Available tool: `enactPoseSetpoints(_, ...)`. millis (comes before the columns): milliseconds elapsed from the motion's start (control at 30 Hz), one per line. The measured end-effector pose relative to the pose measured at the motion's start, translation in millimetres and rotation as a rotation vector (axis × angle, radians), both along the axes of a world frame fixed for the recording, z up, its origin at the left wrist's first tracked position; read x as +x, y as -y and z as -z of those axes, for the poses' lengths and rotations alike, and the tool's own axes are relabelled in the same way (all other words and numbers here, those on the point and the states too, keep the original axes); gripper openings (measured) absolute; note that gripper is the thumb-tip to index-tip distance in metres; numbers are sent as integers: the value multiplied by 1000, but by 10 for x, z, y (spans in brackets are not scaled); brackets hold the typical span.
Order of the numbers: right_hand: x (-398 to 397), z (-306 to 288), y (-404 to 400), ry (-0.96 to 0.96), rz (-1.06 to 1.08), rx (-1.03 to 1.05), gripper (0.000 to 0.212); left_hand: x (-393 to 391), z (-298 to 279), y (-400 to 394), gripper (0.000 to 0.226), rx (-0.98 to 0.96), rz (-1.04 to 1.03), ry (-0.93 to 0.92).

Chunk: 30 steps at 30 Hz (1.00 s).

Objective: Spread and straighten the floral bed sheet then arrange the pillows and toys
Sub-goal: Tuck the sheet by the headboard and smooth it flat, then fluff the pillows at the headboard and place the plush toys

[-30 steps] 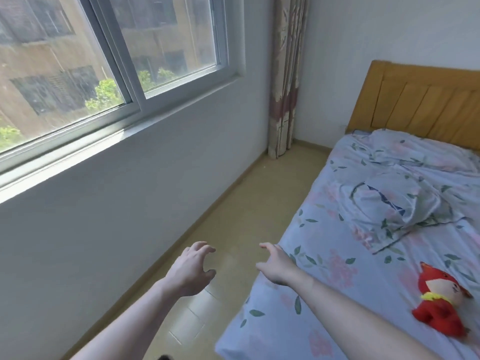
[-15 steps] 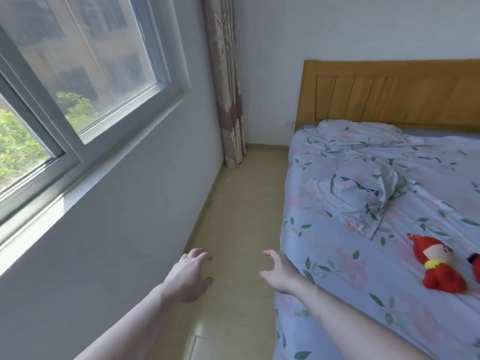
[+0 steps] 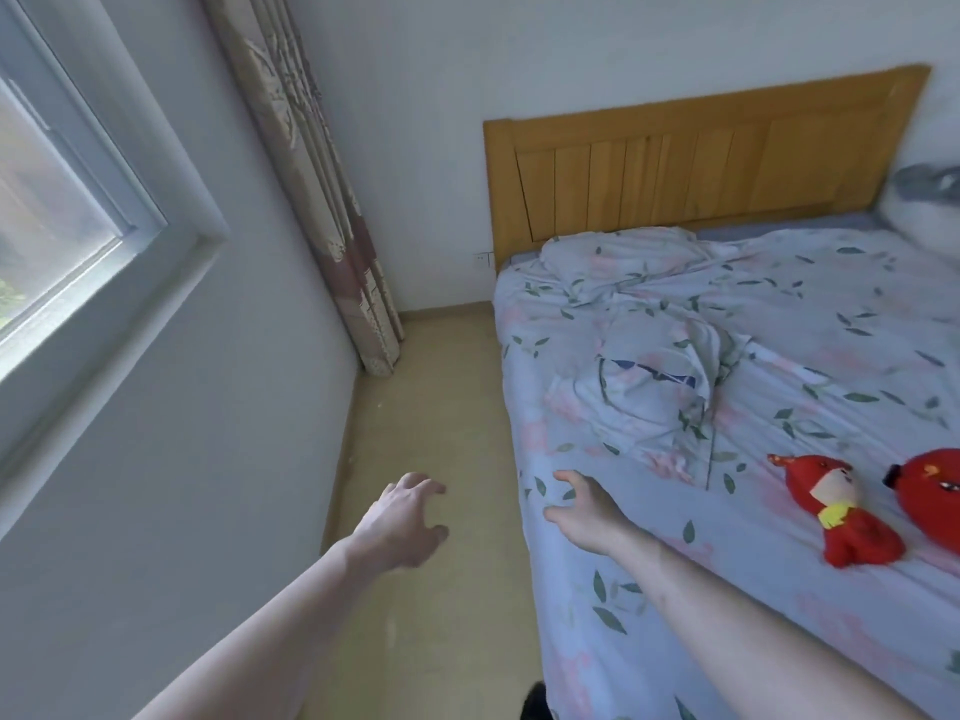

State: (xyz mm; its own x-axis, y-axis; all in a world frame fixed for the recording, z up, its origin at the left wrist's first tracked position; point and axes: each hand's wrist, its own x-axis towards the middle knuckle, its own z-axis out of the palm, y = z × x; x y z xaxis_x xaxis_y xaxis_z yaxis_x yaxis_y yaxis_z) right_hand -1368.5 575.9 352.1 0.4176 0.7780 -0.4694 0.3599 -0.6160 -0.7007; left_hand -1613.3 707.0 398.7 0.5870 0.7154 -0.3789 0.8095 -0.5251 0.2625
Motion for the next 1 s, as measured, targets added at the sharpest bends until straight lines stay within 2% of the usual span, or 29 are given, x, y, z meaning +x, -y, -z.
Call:
enactPoseSetpoints(200, 861, 23, -518, -50, 123, -42, 68, 984, 166, -901, 62, -64, 51, -53)
enactPoseSetpoints(533, 2107, 256, -780, -74, 399, -40, 69, 2919, 716, -1984, 61, -217, 199, -158)
enactPoseSetpoints(767, 3123, 718, -1331, -62, 622, -63, 69, 4571, 1469, -2902, 59, -289, 326, -213)
enactPoseSetpoints(933, 3708, 1252, -1856, -95, 705, -104, 66, 5599, 2305, -3445, 63, -380, 315, -232)
enactPoseSetpoints(1000, 3990, 1602, -2086, -129, 760, -133, 64, 5981, 2828, -3653, 70, -426, 298, -260)
